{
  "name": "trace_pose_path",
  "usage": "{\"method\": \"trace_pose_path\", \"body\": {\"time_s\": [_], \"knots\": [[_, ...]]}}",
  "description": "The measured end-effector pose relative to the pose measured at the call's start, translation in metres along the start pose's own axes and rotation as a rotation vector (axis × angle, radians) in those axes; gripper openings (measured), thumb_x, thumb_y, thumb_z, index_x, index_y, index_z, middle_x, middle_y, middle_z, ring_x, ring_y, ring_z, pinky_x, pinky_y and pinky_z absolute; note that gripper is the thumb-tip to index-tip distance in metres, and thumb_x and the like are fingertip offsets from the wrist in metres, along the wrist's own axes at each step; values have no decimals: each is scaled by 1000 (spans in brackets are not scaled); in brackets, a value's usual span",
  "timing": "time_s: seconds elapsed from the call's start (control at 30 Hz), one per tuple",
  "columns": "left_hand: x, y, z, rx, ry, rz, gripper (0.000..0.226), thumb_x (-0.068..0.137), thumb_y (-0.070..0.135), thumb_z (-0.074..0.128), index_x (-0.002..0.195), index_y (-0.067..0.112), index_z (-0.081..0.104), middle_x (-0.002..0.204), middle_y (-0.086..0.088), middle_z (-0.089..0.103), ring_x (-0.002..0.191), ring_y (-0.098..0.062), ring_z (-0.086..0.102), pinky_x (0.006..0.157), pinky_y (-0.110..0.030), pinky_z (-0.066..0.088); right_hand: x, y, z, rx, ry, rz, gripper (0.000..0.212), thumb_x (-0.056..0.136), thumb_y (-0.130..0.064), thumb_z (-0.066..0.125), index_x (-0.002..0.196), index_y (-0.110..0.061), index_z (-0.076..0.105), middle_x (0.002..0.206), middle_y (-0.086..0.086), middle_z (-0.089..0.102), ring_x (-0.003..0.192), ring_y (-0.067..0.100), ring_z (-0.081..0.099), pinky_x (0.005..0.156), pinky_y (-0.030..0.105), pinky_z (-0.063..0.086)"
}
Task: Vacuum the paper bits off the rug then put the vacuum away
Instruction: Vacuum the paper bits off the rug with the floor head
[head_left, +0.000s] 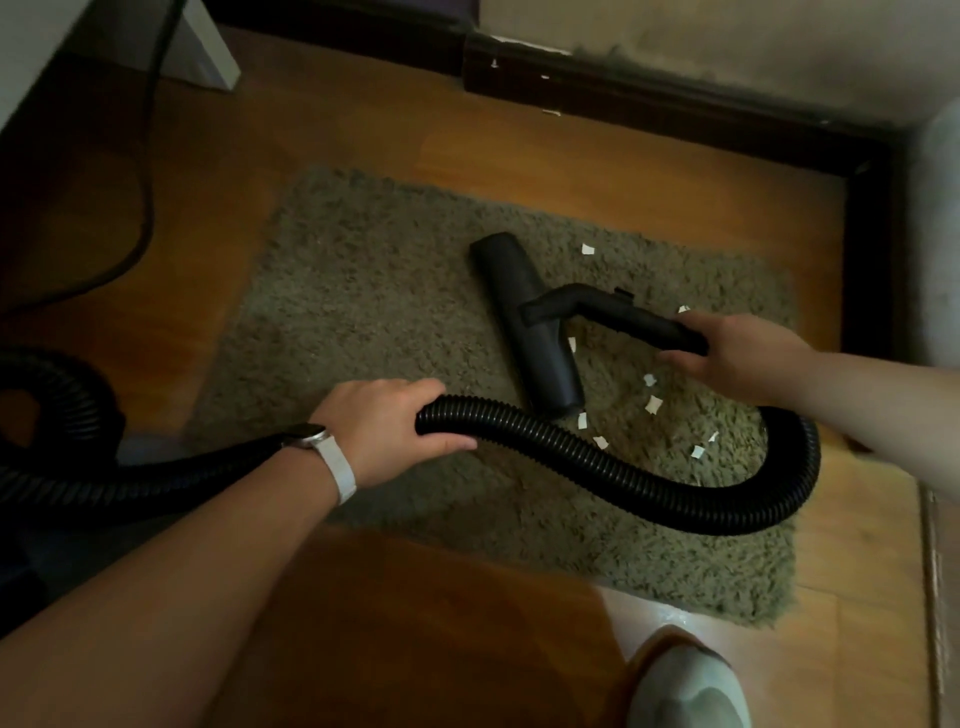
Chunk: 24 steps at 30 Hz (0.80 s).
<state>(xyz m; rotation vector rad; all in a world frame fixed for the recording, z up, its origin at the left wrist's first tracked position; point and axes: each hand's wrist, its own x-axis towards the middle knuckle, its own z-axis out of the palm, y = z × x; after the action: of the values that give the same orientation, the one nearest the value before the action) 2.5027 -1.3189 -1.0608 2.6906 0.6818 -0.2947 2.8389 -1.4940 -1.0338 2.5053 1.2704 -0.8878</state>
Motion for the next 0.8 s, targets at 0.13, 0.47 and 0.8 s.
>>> {"method": "trace_pose_path", "body": {"time_s": [0.13,0.47,0.8], "knots": [[7,8,3,-16,-10,-1,55,77,84,35,104,39,52,80,15,57,73,-6,58,64,-28,52,-13,4,-6,27,64,-65,31,96,-50,55,120,-30,53,66,-3,62,48,12,59,40,25,39],[8,11,10,-43,24,34,83,63,97,9,102,38,54,76,16,57,68,-1,55,58,-24,48,-46,32,18,153,128,25,17,95,-45,58,104,-32,51,70,-2,62,55,17,62,48,34,50],[-11,20,3,81,69,-103,66,77,84,16,104,33,48,76,14,53,63,-6,53,47,-24,38,4,43,26,213,92,5,34,95,-50,57,122,-30,55,77,1,66,61,18,65,52,32,50]]}}
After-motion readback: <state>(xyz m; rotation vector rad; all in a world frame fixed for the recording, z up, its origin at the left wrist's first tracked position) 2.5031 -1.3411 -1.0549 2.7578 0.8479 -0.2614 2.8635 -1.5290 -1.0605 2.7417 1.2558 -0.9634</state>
